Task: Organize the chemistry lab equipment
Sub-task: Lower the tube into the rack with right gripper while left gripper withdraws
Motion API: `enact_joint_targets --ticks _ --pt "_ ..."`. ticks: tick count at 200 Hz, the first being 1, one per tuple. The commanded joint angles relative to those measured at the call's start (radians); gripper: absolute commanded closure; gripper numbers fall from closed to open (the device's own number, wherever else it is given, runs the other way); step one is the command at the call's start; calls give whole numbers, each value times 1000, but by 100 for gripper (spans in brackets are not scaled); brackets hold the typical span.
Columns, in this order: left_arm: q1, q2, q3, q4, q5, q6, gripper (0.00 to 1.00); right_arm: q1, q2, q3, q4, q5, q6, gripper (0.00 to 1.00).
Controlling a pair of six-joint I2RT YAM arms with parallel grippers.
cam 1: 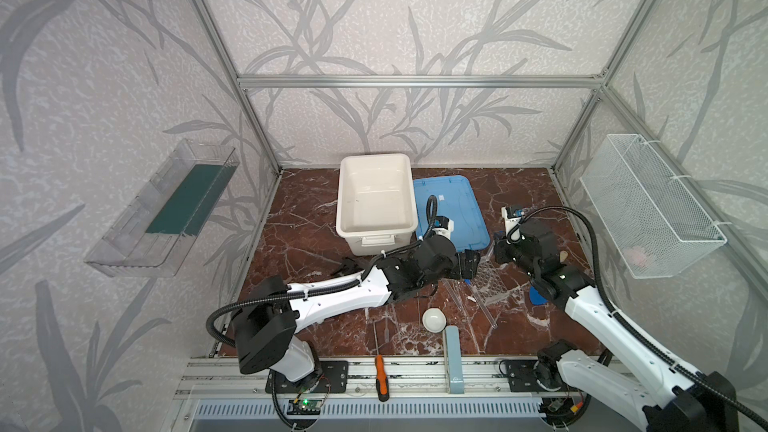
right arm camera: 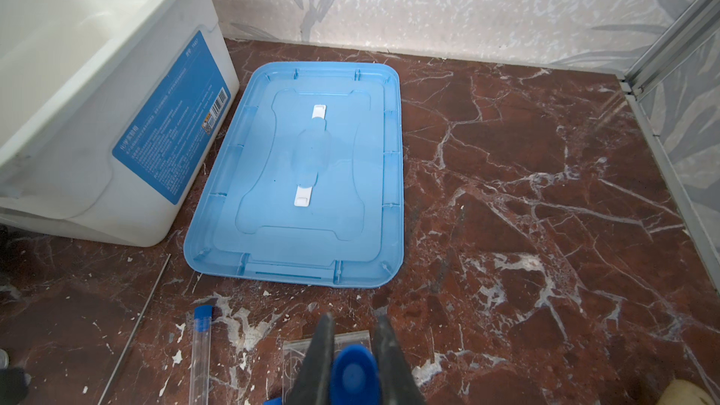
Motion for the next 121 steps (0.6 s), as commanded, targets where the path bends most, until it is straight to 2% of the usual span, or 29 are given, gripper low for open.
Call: enact_joint_targets --ticks 1,37,84,100,121 --pt "-4 13 23 40 30 11 1 4 14 -13 33 9 -8 89" --pt "-4 24 24 57 55 23 1 4 19 -38 53 22 -11 89" --pt "-5 24 17 56 24 17 1 4 54 -46 66 20 -14 88" --pt "-5 18 11 53 13 16 1 4 59 -46 64 22 -14 83" --pt "-4 14 4 43 -2 19 1 4 47 -54 64 14 -10 70"
